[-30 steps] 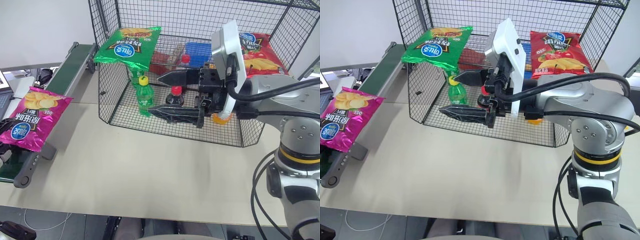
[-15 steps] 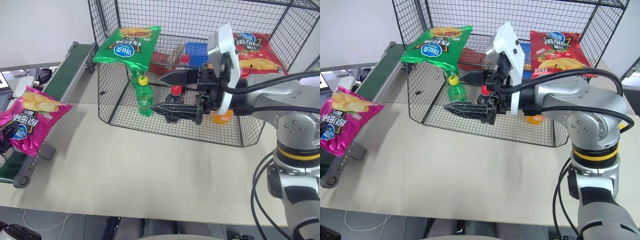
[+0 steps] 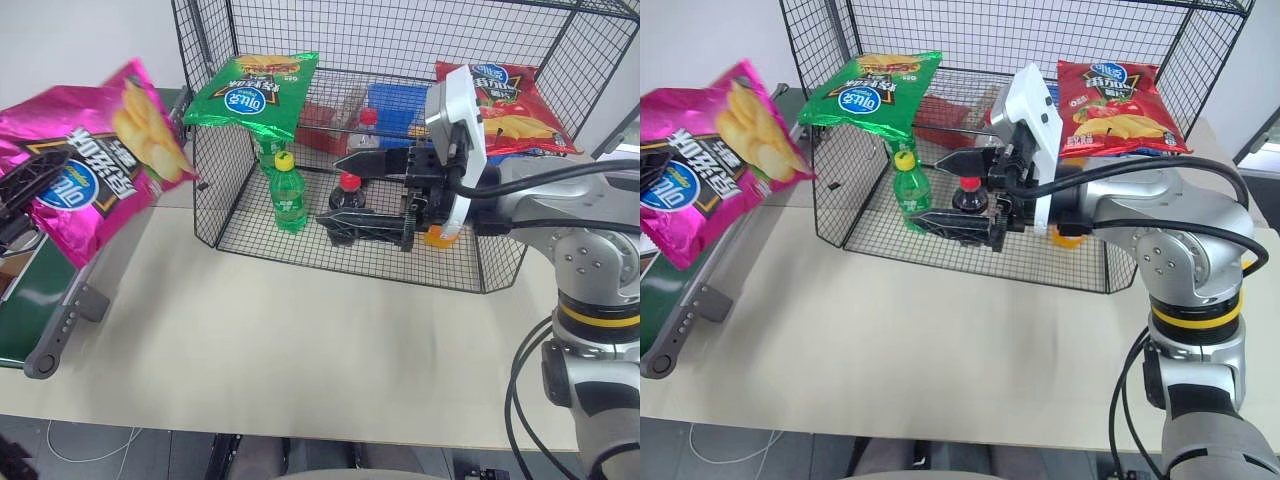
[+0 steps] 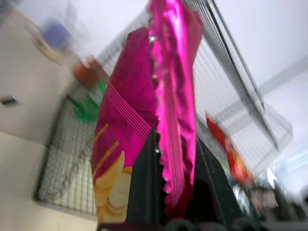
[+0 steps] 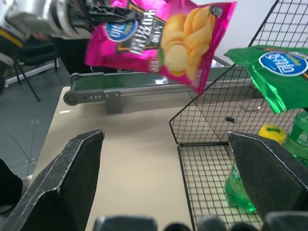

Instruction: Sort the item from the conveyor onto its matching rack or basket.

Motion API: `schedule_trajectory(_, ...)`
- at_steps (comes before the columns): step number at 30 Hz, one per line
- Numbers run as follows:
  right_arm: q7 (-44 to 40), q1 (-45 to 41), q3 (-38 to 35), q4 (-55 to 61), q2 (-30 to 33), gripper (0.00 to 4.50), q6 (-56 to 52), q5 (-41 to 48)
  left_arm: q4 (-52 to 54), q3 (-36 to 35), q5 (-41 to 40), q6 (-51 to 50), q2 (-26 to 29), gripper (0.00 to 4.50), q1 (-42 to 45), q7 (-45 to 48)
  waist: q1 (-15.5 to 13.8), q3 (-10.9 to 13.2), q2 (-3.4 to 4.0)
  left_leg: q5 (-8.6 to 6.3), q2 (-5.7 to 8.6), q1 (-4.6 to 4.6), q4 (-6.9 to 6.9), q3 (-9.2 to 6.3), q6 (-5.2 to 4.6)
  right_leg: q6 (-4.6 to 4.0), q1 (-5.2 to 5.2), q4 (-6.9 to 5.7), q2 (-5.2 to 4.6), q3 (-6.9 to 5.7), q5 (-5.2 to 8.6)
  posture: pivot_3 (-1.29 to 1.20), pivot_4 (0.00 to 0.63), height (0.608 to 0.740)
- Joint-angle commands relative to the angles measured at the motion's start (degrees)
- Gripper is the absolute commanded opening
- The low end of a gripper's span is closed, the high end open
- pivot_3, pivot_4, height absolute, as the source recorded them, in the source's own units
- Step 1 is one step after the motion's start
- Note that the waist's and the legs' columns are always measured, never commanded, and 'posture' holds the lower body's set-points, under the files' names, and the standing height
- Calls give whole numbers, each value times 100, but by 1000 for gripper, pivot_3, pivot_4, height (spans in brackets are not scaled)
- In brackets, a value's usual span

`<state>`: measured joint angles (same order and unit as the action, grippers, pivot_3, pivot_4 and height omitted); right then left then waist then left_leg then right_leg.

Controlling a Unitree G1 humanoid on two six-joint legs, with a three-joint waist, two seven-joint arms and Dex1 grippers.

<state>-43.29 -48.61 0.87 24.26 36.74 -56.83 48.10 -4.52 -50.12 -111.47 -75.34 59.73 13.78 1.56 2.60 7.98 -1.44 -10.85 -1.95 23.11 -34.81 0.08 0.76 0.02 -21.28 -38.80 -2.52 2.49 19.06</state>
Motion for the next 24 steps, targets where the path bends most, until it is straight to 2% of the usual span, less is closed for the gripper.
schedule_trajectory(1, -30, 19, -291, 203, 89, 4500, 129, 114, 154, 63, -153, -388, 635, 103, -249, 816, 0, 2, -1, 1, -1, 1, 0, 2, 1, 0, -1, 1, 3, 0, 0, 0, 150, 740)
schedule_trajectory(4, -13, 57, -339, 198, 105, 4500, 166, 108, 443, 474, -153, -396, 955, 103, -96, 1407, -22, 6, 0, 1, 0, 2, 1, 3, 1, -1, -1, 7, 4, -3, 1, 0, 150, 740)
schedule_trajectory(7, 106, 64, -454, 181, 87, 4500, 187, 84, 739, 1203, -153, -60, 923, 103, 508, 1633, -61, 7, 3, 1, 5, 3, 3, 7, 1, -1, 5, 23, 4, -3, 1, 0, 150, 740)
schedule_trajectory(12, 453, 281, -867, 310, 332, 4500, 352, -172, 854, 2492, -153, 583, 36, 103, 2015, 1174, -183, 7, 3, 1, 16, 13, 2, 13, 1, -1, 9, 38, 17, 0, 1, 0, 150, 740)
schedule_trajectory(15, 826, 366, -1478, 396, 551, 4500, 193, -17, 394, 3206, -100, 1203, -917, 103, 2948, 380, -229, 7, 3, 0, 26, 22, -3, 11, -1, 0, 13, 42, 12, 0, 0, 0, 150, 740)
schedule_trajectory(20, 1273, 381, -1873, 670, 762, 4500, 12, 225, -464, 3618, 288, 1755, -2082, 103, 3750, -153, -199, 6, 5, 0, 27, 24, -7, 13, -4, 1, 15, 43, 14, 5, -1, 0, 150, 740)
schedule_trajectory(24, 1530, 674, -1728, 1181, 1018, 4500, -5, -21, -925, 3734, 759, 2209, -3198, 103, 4190, -395, -182, 5, 7, 2, 27, 23, -9, 13, -2, 1, 17, 40, 22, 6, -1, 0, 150, 740)
